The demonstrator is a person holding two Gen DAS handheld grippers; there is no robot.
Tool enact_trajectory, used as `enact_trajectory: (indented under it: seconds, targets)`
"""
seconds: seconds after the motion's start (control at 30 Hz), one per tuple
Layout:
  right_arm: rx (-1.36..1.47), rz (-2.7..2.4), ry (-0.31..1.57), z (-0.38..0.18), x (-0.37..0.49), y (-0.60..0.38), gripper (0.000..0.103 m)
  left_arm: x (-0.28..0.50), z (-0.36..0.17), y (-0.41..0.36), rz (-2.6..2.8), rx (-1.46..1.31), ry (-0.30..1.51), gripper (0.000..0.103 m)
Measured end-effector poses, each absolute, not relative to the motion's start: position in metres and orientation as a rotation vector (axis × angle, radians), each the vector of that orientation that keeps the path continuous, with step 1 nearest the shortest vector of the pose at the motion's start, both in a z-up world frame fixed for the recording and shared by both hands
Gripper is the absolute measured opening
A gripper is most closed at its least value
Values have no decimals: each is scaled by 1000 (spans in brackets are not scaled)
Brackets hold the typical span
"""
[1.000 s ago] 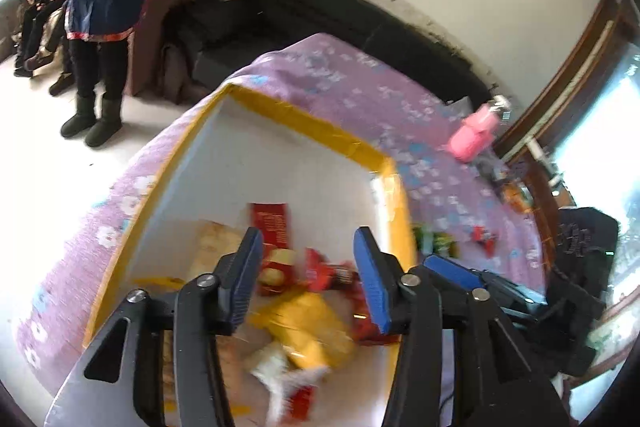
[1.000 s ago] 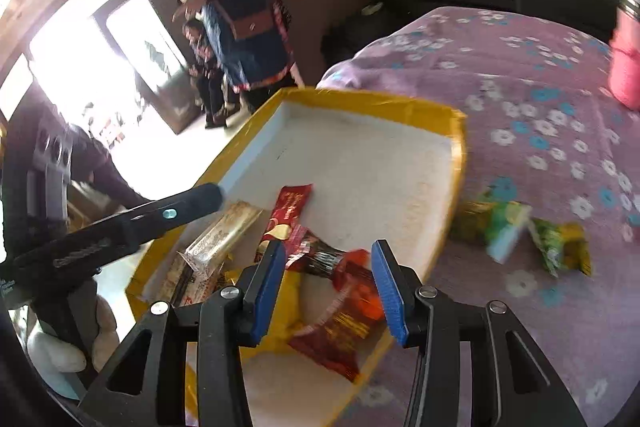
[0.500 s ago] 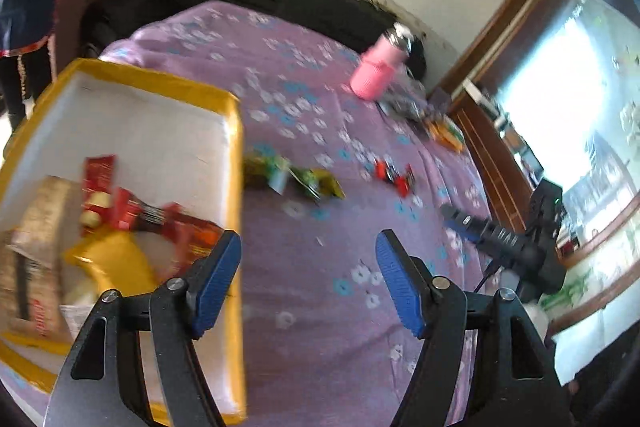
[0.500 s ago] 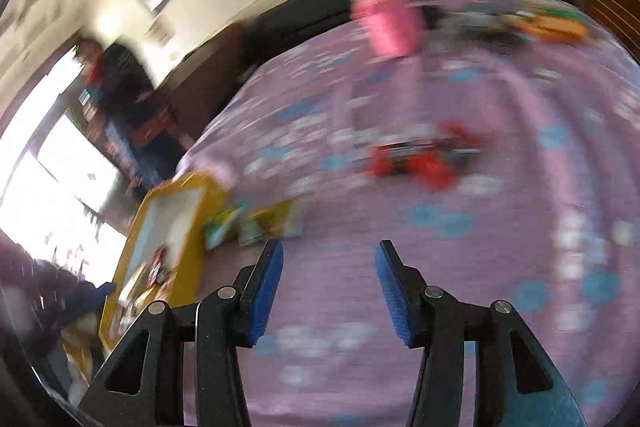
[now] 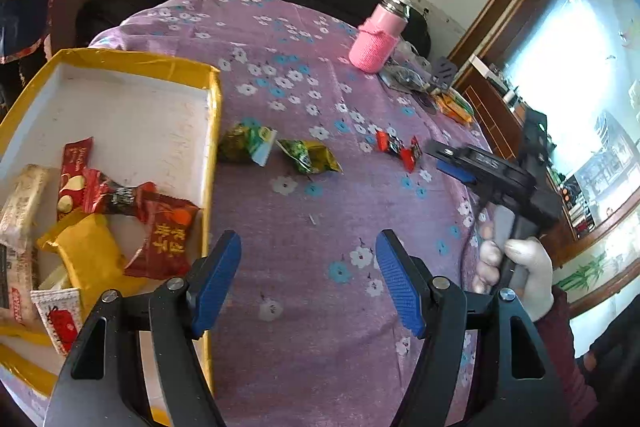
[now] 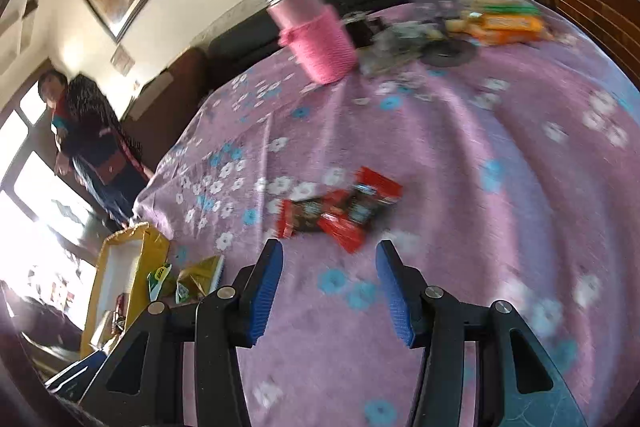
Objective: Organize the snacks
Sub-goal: 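Withdraw both tools from the tray toward the green snack packets, then grasp a green-yellow snack packet with each tool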
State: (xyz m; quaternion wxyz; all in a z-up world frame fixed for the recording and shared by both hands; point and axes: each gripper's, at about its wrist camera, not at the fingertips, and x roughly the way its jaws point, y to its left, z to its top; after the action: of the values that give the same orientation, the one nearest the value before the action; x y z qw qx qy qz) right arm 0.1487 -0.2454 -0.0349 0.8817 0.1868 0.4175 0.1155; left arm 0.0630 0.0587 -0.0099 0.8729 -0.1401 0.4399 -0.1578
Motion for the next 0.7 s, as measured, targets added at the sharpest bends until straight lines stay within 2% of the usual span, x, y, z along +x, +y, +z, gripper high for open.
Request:
enact_trajectory:
  seconds: [0.2, 0.43, 0.47, 0.5, 0.57, 0.63, 0.7]
  targets:
    - [232, 483, 907, -20, 164, -124, 51, 48, -7, 85, -280, -329, 882, 69]
    - [59, 495, 1006, -44, 197, -31, 50, 37, -9, 111, -246, -365, 866, 70]
    - [52, 521, 1028, -49, 196, -25, 49, 37, -11, 115, -242, -375, 865, 70]
    - [46, 545, 1041, -54, 194, -21, 43, 37, -12, 118, -240, -384, 865, 70]
    - [15, 560, 1033, -53, 183, -21, 41, 36, -14, 123, -237, -398, 866, 70]
    - [28, 578, 1063, -52, 174, -28, 33, 35, -16, 125, -239, -406, 864, 70]
    - [24, 554, 1095, -52, 160, -46, 31, 31, -17, 126, -244, -412, 861, 70]
